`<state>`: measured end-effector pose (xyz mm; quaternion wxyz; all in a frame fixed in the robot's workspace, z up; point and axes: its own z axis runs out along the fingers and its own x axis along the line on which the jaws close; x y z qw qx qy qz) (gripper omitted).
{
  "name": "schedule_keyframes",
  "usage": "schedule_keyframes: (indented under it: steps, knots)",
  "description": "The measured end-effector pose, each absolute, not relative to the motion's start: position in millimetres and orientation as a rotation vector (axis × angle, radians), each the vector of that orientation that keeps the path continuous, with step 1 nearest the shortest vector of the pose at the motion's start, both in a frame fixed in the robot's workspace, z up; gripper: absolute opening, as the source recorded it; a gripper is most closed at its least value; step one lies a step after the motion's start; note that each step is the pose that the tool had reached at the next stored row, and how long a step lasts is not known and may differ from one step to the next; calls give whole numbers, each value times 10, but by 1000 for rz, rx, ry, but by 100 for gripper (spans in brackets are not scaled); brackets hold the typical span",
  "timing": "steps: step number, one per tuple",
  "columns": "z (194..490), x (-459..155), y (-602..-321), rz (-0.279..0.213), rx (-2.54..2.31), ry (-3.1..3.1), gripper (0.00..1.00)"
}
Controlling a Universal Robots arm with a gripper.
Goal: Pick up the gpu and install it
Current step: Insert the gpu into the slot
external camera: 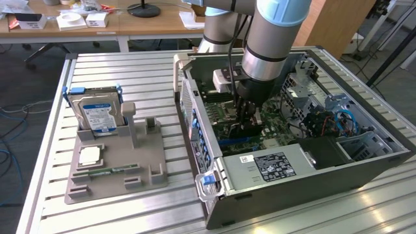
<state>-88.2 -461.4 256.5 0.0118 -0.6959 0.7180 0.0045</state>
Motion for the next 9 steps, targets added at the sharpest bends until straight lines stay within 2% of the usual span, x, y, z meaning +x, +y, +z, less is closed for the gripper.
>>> schedule_keyframes:
  steps: [9]
  knots:
    - [2565,-888,-4614,13,-2169,2238,26]
